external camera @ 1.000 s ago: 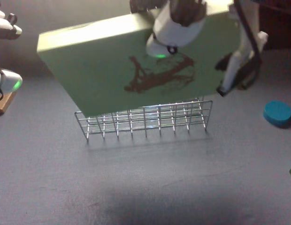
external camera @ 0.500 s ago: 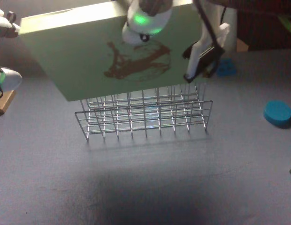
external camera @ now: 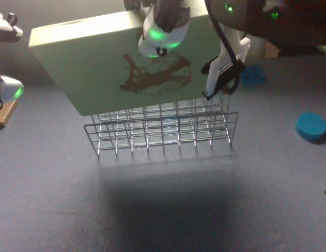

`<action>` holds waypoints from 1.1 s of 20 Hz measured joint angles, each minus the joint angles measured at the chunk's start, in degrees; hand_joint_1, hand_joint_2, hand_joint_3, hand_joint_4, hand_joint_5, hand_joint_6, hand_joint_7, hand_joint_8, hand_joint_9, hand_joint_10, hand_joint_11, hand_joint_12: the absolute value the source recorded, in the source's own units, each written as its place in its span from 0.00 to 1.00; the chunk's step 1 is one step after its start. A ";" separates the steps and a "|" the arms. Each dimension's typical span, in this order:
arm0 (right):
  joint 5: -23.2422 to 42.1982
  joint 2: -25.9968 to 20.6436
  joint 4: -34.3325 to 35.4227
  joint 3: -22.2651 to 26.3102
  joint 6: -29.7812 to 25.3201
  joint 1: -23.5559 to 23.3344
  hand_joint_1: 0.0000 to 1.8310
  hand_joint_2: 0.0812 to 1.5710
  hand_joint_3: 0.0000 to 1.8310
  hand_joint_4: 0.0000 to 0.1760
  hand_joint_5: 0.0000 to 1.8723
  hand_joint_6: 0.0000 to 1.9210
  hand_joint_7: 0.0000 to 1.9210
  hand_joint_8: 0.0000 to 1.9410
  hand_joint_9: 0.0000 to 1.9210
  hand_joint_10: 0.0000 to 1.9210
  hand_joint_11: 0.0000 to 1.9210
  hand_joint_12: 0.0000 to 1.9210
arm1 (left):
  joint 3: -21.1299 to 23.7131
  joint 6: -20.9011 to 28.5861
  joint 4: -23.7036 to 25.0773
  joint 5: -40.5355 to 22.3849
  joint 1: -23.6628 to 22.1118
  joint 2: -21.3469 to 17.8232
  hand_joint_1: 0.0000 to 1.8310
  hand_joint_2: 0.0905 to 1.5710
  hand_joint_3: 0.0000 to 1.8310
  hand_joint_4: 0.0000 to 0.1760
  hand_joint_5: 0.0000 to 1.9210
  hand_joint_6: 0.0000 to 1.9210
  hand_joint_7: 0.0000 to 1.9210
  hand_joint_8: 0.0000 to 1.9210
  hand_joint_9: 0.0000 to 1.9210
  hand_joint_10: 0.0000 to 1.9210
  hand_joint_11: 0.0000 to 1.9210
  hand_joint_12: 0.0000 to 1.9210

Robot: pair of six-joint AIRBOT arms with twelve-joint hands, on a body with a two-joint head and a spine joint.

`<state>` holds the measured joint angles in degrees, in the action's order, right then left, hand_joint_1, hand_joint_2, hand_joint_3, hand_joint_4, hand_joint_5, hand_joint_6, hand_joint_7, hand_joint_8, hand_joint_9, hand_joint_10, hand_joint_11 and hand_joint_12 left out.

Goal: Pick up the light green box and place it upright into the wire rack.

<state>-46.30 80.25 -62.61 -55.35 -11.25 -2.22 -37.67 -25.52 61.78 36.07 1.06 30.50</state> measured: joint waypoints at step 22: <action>8.11 -1.27 -6.80 -3.30 -10.03 12.15 0.74 0.73 0.00 0.00 0.44 0.53 0.48 0.57 0.43 0.75 0.38 0.76 | 0.59 -0.15 -0.94 0.39 -0.85 0.02 0.08 0.78 0.00 0.37 0.14 0.00 0.12 0.00 0.11 0.00 0.00 0.29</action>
<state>-38.20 78.98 -69.41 -58.65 -21.28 9.93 -37.08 -25.67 60.84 36.47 0.21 30.52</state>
